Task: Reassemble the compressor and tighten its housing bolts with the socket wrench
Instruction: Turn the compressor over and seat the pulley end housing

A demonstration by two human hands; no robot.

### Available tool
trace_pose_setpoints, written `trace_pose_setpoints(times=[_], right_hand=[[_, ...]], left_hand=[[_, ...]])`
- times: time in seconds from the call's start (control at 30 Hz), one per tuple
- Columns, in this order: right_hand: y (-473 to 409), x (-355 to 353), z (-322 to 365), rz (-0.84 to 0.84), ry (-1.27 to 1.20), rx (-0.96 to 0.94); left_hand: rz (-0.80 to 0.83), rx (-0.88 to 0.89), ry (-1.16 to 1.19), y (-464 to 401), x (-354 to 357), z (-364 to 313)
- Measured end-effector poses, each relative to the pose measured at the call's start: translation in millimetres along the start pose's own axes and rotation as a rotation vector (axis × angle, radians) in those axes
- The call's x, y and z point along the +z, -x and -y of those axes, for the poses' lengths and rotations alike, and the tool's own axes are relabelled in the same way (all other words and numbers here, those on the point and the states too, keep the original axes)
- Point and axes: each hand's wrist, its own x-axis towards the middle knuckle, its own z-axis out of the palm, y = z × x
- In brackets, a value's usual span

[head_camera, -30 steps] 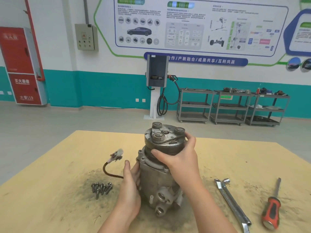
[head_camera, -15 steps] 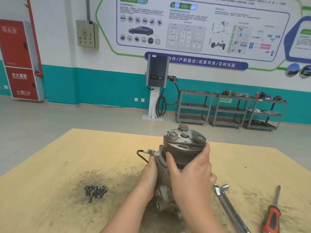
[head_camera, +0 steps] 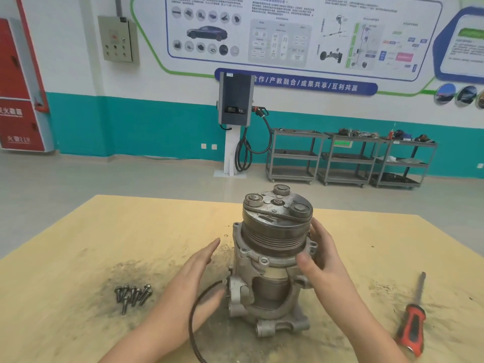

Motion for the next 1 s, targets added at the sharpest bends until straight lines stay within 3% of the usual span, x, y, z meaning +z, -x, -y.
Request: trace_pose_setpoints(times=[0.1,0.2,0.4,0.53,0.63,0.77,0.9,1.0], right_hand=[[-4,-6,-12,0.079,-0.056,-0.003],[-4,-7,-11,0.126,-0.122,-0.001],[11,16,7,0.043,-0.108,0.009],[29,39,17,-0.036,0.243,0.065],[41,48,17,-0.094,0.325,0.006],[33,33,8,-0.250,0.066,0.011],[27,21,-4,-0.099,-0.007,0.060],[26,17,-12,-0.044,-0.025,0.084]], left_hand=[[0.192,0.054,-0.230,7,0,-4],[0.377,-0.103,-0.278,3,10,-15],[0.196,-0.381,-0.180,1,49,-27],[0.076,-0.447,-0.384,-5,27,-24],[0.122,-0.380,-0.625,-9,8,-24],[0.138,-0.388,-0.705,4,0,-29],[0.204,-0.414,-0.574,23,1,-35],[0.383,-0.393,-0.498,35,-1,-34]])
